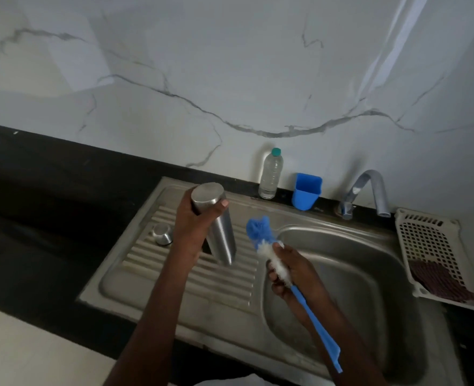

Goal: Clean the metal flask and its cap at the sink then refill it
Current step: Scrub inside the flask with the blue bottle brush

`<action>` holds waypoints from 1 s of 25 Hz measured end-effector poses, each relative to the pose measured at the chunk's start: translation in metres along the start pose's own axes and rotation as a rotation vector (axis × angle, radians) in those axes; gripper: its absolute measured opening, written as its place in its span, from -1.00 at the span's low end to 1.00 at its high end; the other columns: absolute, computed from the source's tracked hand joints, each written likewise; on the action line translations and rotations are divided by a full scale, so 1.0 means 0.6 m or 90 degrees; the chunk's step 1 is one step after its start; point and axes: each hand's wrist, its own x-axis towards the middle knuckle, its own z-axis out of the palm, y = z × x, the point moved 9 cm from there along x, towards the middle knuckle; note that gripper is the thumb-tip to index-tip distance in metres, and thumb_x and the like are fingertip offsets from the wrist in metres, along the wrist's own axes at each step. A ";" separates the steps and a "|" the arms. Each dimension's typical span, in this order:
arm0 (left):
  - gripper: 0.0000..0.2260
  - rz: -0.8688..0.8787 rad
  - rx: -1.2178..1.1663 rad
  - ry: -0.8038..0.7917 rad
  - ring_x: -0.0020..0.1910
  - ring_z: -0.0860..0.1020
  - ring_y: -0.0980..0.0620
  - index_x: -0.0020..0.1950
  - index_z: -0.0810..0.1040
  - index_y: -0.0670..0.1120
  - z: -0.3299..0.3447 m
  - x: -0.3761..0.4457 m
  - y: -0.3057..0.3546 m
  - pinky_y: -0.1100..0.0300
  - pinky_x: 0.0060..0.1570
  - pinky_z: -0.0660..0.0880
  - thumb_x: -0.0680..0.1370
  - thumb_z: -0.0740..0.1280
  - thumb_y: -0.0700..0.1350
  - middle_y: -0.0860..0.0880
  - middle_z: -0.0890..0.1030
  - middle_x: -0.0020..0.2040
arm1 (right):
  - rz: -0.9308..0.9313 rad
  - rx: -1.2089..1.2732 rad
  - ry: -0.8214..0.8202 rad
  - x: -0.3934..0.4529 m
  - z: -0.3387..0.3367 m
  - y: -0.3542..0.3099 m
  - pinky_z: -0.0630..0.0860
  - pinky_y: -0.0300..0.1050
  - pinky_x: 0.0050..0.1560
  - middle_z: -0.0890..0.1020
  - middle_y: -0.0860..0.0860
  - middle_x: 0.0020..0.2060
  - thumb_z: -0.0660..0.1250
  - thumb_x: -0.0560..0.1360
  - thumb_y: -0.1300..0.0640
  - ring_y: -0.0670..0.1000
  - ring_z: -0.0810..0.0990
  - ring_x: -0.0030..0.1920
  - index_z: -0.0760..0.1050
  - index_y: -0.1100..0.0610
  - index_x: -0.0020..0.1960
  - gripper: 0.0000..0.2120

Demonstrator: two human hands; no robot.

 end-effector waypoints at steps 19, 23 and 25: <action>-0.47 0.083 0.199 0.085 -0.01 0.62 0.33 0.28 0.51 0.01 -0.228 0.242 -0.026 0.26 0.06 0.58 0.40 0.67 -0.08 0.14 0.65 0.07 | 0.037 -0.080 -0.043 0.142 0.213 0.055 0.40 -0.16 -0.47 0.72 0.12 -0.16 0.55 0.47 0.03 0.00 0.57 -0.36 0.57 0.07 0.27 -0.59; -0.44 0.089 0.246 0.052 0.03 0.58 0.43 0.33 0.48 0.03 -0.242 0.238 -0.034 0.54 -0.05 0.46 0.42 0.65 -0.05 0.19 0.62 0.10 | 0.038 -0.089 -0.030 0.152 0.232 0.066 0.40 -0.16 -0.48 0.72 0.14 -0.18 0.54 0.47 0.07 0.01 0.57 -0.38 0.55 0.06 0.28 -0.59; -0.42 0.090 0.259 0.034 0.06 0.57 0.43 0.34 0.46 0.06 -0.241 0.236 -0.037 0.53 -0.02 0.45 0.41 0.66 -0.05 0.21 0.61 0.12 | 0.035 -0.096 -0.026 0.155 0.235 0.070 0.41 -0.16 -0.48 0.72 0.15 -0.18 0.54 0.48 0.08 0.02 0.56 -0.39 0.53 0.06 0.30 -0.58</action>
